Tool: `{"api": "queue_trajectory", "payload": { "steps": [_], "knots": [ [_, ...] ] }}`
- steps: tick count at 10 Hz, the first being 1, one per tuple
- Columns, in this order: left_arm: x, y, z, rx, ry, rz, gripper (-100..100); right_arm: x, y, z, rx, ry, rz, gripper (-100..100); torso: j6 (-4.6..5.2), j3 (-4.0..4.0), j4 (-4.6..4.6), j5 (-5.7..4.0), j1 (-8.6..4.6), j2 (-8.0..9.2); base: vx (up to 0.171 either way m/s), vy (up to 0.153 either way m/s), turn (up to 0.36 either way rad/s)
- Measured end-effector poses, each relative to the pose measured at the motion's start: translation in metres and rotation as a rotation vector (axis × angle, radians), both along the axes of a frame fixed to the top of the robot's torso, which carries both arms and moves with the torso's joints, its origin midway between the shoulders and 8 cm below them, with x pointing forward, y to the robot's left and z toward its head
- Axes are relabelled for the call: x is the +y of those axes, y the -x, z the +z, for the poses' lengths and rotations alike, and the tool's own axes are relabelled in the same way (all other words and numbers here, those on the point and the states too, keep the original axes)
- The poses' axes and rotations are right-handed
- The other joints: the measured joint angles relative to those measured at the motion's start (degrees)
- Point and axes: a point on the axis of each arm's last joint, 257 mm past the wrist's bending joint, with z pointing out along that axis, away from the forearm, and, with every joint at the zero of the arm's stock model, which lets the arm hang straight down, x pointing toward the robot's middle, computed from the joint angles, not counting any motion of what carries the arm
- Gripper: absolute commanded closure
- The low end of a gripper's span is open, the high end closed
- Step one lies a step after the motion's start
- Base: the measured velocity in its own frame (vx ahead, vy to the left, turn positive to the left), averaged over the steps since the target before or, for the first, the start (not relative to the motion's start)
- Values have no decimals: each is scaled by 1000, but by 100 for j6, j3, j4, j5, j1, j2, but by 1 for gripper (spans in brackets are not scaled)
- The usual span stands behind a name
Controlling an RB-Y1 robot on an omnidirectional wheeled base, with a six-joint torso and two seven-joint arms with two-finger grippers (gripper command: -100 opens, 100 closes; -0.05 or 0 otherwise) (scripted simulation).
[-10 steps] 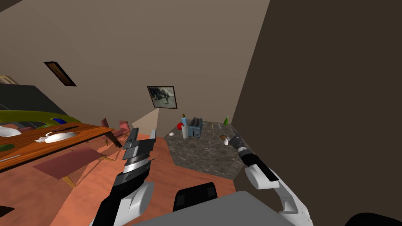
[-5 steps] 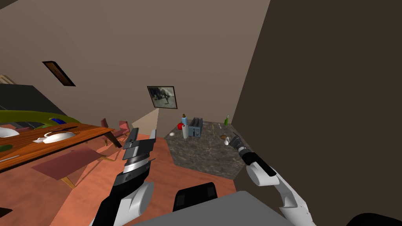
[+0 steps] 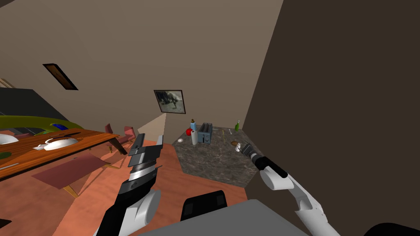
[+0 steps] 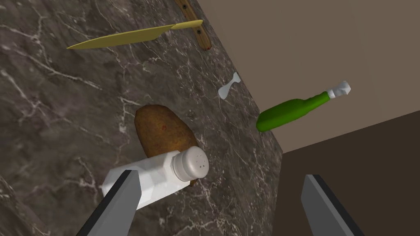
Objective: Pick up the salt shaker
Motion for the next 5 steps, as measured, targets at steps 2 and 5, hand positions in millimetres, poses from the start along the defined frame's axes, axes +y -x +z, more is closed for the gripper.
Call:
{"api": "queue_trajectory", "payload": {
  "steps": [2,5],
  "knots": [
    [0,0,0,0,0,0,0,-7,3,-11,48,-49,-15,-100,0,-1,0,0,-2,-2,16,26,-1],
    [0,0,0,0,0,0,0,-23,6,-31,133,-146,-54,-100,0,-2,-1,1,2,-4,14,29,1]
  ]
}}
